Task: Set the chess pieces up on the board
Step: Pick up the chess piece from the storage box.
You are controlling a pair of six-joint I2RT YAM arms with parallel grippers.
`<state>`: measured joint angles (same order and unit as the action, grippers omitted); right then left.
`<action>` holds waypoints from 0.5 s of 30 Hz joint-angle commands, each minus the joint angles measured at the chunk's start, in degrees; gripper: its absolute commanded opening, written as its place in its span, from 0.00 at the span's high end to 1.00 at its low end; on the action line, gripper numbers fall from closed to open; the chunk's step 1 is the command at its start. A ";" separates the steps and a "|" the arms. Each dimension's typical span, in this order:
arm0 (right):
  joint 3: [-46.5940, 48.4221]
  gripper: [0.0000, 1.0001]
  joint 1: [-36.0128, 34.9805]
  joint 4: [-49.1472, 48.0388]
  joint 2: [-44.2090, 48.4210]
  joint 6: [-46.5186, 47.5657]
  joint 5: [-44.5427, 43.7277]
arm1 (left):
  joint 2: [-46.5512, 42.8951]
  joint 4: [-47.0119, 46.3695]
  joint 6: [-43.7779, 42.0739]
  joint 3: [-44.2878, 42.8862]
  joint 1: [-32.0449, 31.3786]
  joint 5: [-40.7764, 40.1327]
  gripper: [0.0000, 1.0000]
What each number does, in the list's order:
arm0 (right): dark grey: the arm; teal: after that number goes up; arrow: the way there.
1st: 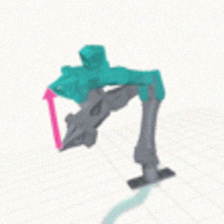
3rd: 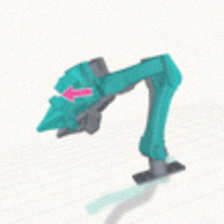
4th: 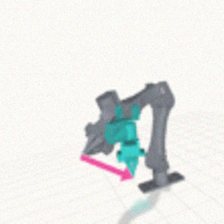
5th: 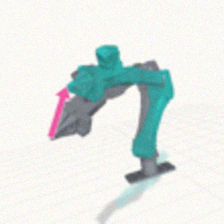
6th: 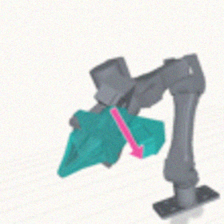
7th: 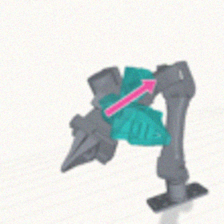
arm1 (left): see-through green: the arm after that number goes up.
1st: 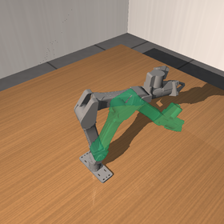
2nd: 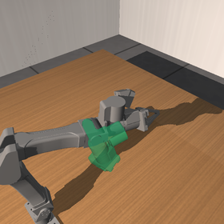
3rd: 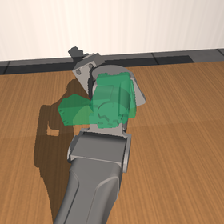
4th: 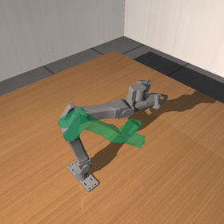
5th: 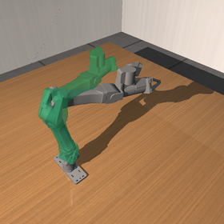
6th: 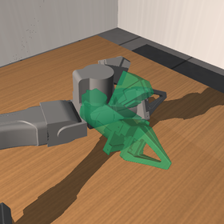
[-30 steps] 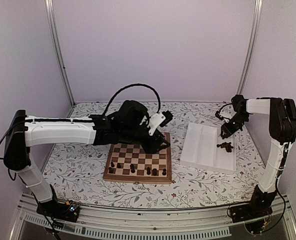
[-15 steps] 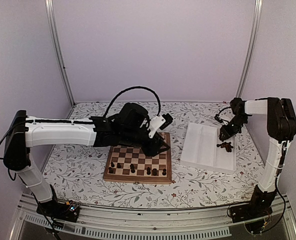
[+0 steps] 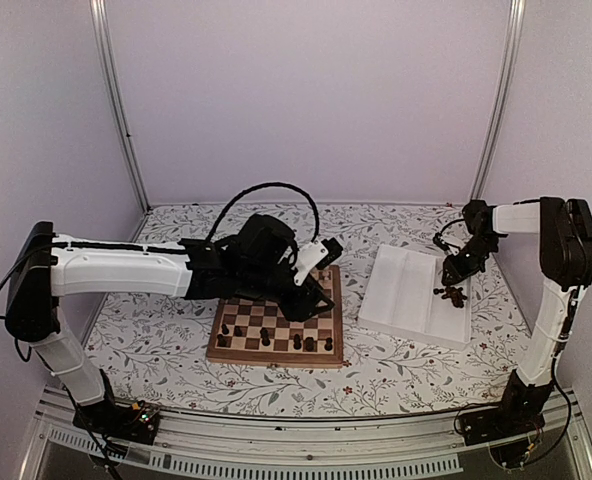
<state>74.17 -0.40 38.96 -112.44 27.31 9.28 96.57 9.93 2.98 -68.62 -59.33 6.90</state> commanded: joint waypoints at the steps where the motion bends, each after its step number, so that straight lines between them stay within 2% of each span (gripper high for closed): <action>1: -1.83 0.67 -0.03 1.78 0.65 -1.91 0.12 | -1.39 0.16 -0.95 0.43 -0.89 0.09 0.51; 8: -1.65 0.76 0.01 2.18 4.40 -1.32 2.96 | -1.90 -0.91 -1.15 1.49 -0.87 0.03 0.51; 15: -1.47 0.78 -0.08 3.76 10.69 -1.27 8.55 | -0.49 -3.13 -0.29 0.43 -0.85 -0.33 0.51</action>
<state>72.73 -0.40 41.19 -106.91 26.33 13.19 96.33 9.56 2.61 -67.66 -59.37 6.96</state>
